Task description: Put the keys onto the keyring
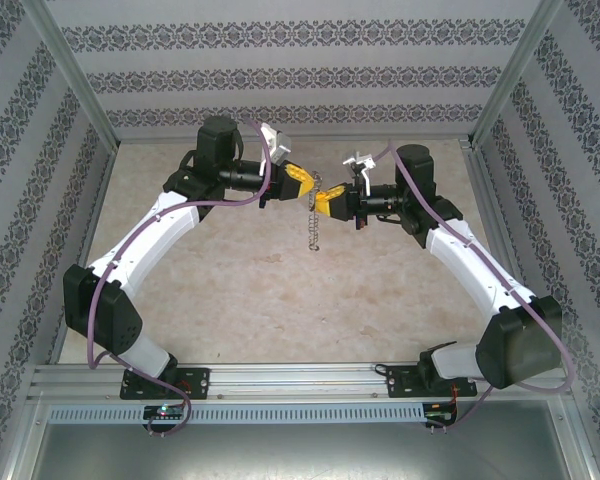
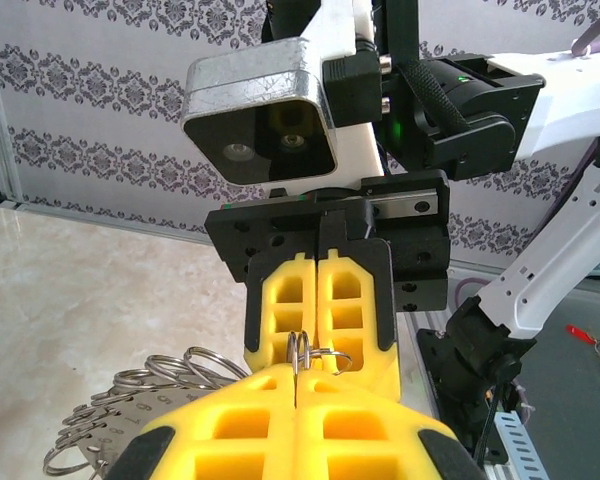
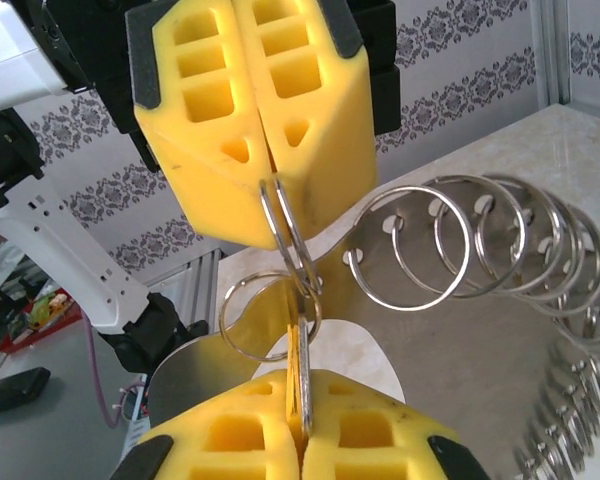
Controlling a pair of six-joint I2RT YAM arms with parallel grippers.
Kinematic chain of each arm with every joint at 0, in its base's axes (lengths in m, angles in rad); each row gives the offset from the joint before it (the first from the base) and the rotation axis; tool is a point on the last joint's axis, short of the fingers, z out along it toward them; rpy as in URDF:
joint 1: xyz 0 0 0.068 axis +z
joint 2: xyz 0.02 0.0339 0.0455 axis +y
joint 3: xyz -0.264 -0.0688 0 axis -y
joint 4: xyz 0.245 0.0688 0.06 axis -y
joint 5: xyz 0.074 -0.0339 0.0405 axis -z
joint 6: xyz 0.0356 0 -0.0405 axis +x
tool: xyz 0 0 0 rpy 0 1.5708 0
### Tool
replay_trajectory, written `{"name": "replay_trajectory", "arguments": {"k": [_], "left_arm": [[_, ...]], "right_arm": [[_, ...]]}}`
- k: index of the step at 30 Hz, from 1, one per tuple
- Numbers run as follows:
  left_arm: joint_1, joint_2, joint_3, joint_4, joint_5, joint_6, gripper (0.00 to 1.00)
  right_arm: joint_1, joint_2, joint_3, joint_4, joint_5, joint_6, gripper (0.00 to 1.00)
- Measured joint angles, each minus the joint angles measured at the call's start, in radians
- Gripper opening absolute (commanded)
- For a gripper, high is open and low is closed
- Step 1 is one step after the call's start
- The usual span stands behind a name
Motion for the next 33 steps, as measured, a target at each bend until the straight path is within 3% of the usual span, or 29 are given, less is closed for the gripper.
{"name": "replay_trajectory", "arguments": {"k": [16,25,30,33], "left_arm": [[0.0,-0.007,-0.037,0.035,-0.048,-0.015,0.0],[0.0,-0.015,-0.065,0.062,-0.048,-0.042,0.0],[0.0,-0.015,-0.076,0.073,-0.067,-0.049,0.0],[0.0,-0.017,-0.076,0.086,-0.071,-0.052,0.0]], "right_arm": [[0.031,-0.035,0.038,-0.193,0.139,-0.061,0.0],[0.099,0.052,0.126,-0.277,0.164,-0.124,0.0],[0.102,0.08,0.151,-0.321,0.169,-0.138,0.43],[0.09,0.066,0.134,-0.317,0.171,-0.143,0.47]]}}
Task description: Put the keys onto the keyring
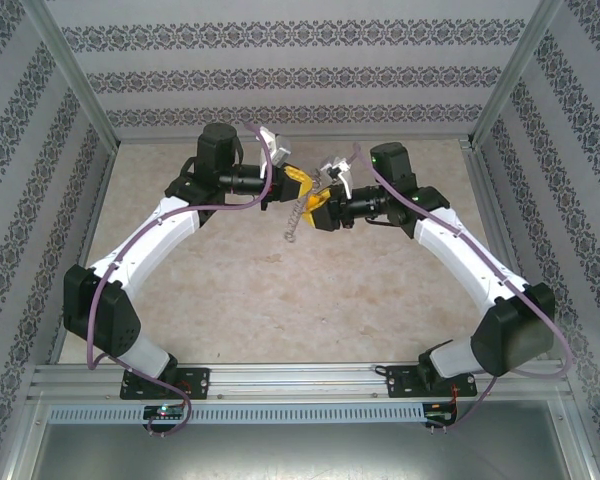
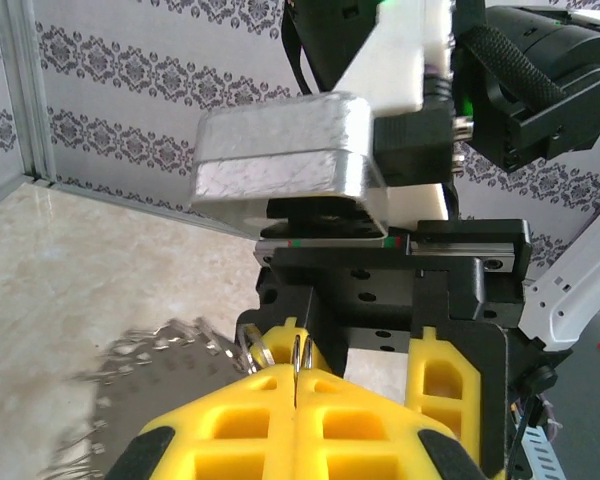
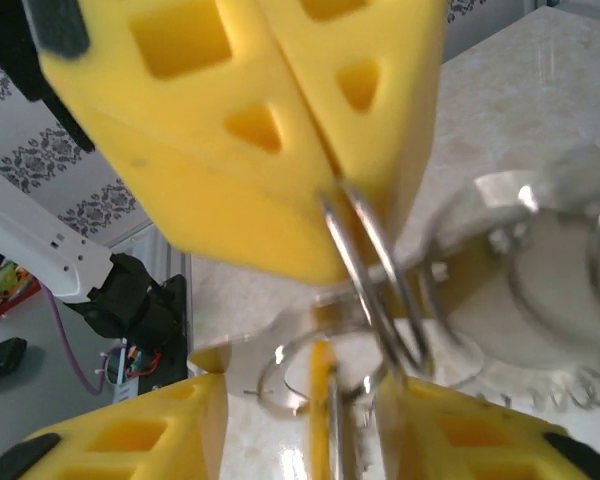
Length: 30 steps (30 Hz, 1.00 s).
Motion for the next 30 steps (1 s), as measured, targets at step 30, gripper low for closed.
{"name": "replay_trajectory", "arguments": {"k": [30], "left_arm": [[0.0,-0.027,-0.022,0.044,0.0,-0.023,0.0]], "right_arm": [[-0.113,-0.109,-0.044,0.274,0.006,0.169,0.42]]}}
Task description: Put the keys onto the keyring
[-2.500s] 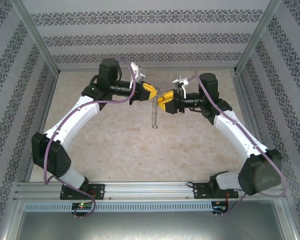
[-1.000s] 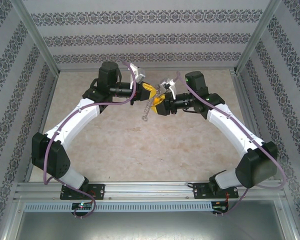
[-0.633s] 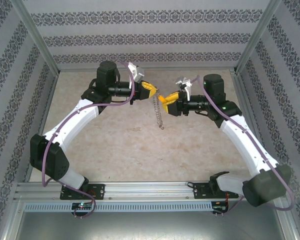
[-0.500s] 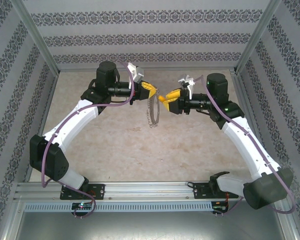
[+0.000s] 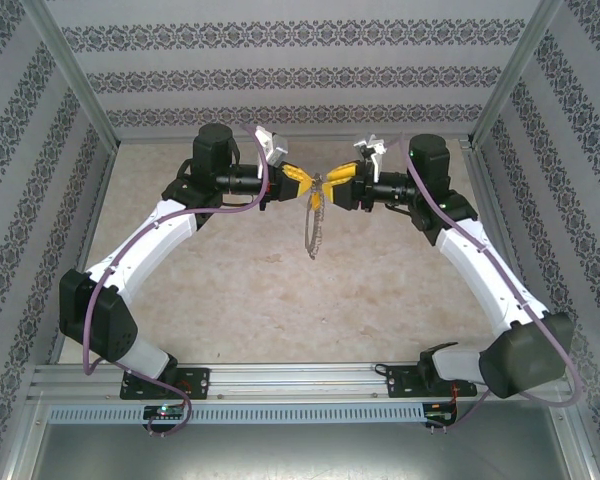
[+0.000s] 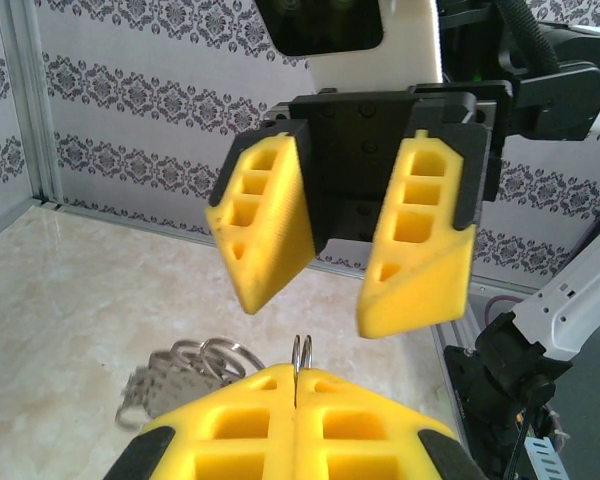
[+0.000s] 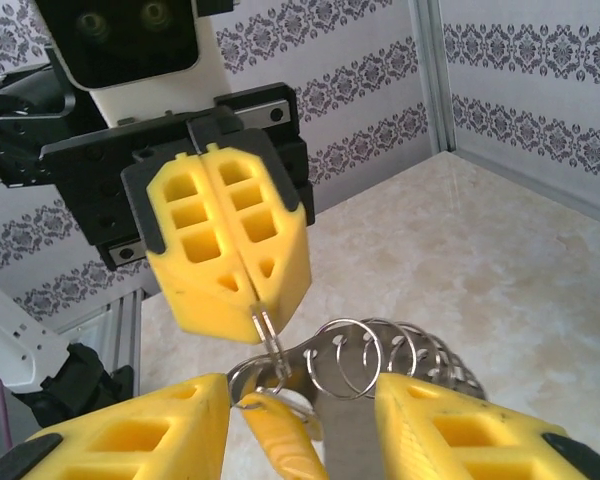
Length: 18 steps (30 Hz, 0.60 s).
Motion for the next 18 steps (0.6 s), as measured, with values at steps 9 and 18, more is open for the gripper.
{"name": "replay_trajectory", "arguments": {"k": [9,18], "left_arm": [[0.0,0.0,0.0,0.019,0.0,-0.01,0.0],[0.0,0.0,0.0,0.032,0.001,-0.016,0.0]], "right_arm": [[0.0,0.028,0.001,0.095,-0.042,0.063,0.4],[0.001,0.062,0.013,0.133,-0.064,0.09,0.37]]}}
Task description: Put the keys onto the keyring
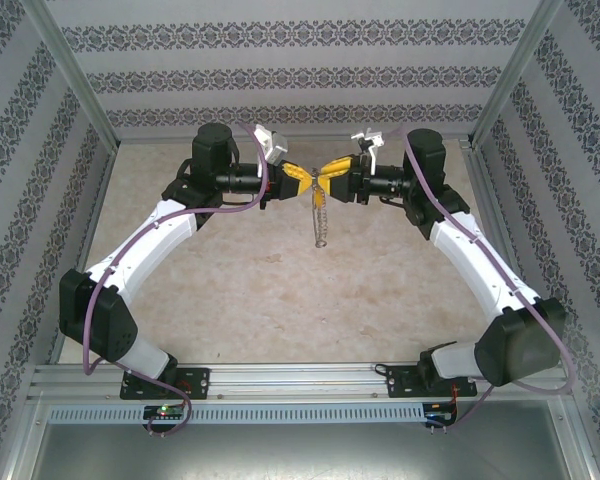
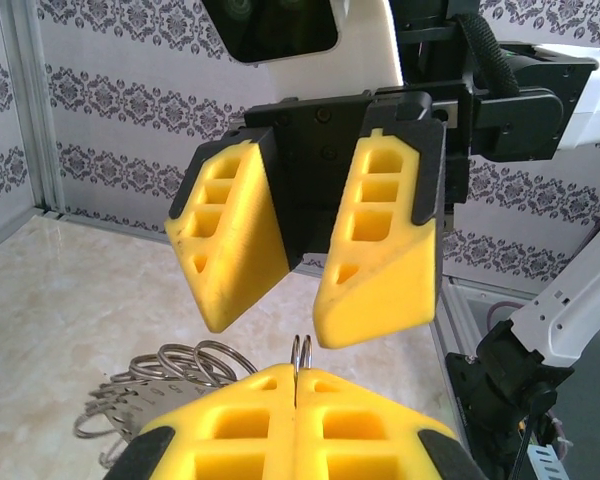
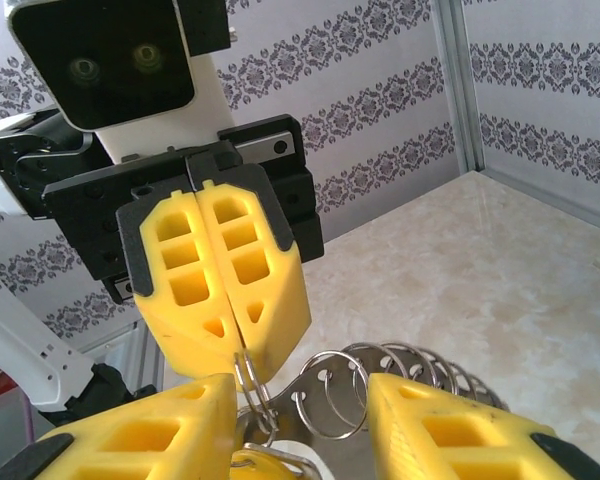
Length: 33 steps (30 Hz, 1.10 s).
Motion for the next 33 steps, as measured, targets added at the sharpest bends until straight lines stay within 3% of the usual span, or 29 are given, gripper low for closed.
{"name": "replay_trajectory", "arguments": {"k": [9,13,17,21,27,33], "left_arm": [[0.0,0.0,0.0,0.012,-0.001,-0.014,0.0],[0.0,0.0,0.0,0.012,-0.003,-0.018,0.0],[0.0,0.002,0.0,0.013,-0.012,-0.023,0.0],[0.001,0.01,0.0,0.019,-0.017,-0.029,0.0],[0.001,0.036,0.071,-0.096,-0.046,0.011,0.28],[0.007,0.077,0.247,-0.365,-0.058,0.13,0.34]], "right_arm": [[0.009,0.02,0.018,0.011,-0.023,0.014,0.31],[0.015,0.027,0.027,0.015,-0.037,0.02,0.19],[0.015,0.029,0.033,0.012,-0.056,0.019,0.0],[0.014,0.039,0.048,-0.011,-0.06,0.013,0.0],[0.006,0.116,0.166,-0.174,-0.076,-0.045,0.0],[0.006,0.224,0.411,-0.551,-0.055,-0.276,0.0]]}}
